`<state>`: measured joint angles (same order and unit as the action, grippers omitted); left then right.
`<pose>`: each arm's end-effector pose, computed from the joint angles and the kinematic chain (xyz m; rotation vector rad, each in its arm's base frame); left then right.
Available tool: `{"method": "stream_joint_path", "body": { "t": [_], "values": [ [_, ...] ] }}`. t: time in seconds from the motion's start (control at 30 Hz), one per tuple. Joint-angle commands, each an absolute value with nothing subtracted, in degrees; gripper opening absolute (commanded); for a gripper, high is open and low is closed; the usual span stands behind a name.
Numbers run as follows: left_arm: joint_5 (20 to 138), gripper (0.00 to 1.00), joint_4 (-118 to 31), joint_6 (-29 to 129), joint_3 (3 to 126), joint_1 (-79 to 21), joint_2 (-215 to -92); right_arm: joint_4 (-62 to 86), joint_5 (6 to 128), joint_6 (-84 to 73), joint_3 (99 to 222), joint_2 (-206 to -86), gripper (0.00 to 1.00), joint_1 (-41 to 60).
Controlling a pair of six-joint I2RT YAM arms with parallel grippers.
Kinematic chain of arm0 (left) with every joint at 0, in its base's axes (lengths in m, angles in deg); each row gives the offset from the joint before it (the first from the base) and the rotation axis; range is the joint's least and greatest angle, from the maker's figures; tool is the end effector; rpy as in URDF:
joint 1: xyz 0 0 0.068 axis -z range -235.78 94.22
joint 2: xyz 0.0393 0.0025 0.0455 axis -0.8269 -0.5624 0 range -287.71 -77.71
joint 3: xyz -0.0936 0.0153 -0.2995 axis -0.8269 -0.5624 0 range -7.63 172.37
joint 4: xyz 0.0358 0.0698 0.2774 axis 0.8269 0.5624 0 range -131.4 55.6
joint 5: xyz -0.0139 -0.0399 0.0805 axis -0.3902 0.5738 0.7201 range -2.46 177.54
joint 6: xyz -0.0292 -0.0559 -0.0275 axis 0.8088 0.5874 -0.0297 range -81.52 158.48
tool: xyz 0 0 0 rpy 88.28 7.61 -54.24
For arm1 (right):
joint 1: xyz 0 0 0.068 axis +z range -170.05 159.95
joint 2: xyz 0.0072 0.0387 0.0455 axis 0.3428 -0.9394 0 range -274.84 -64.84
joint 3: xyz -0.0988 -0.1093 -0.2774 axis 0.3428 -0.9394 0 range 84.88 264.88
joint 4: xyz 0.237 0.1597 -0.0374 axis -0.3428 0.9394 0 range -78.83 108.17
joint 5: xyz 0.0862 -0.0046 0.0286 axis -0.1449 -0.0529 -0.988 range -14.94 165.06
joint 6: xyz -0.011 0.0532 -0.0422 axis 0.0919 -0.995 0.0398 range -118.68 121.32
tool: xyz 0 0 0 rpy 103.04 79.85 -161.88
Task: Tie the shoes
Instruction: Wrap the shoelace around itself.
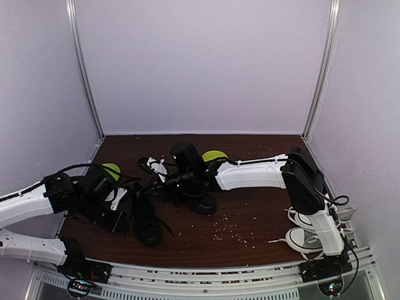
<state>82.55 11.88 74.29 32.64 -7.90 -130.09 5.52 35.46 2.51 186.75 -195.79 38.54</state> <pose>0.1083 -0.1269 0.2400 0.3247 2.8173 -0.5047 0.2805 0.5273 0.2180 -1.4560 1.5511 1.3064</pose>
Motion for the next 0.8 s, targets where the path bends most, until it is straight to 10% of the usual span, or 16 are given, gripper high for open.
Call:
{"method": "stream_joint_path", "body": {
  "t": [0.0, 0.77],
  "values": [
    [77.1, 0.00, 9.5, 64.8, 37.3, -5.1, -135.9, 5.9, 35.9, 2.3, 189.0, -196.7, 0.00, 38.6],
    [87.8, 0.00, -35.4, 52.0, 33.5, -3.3, -144.9, 5.9, 31.8, -1.0, 189.8, -198.1, 0.00, 37.7]
  ]
}}
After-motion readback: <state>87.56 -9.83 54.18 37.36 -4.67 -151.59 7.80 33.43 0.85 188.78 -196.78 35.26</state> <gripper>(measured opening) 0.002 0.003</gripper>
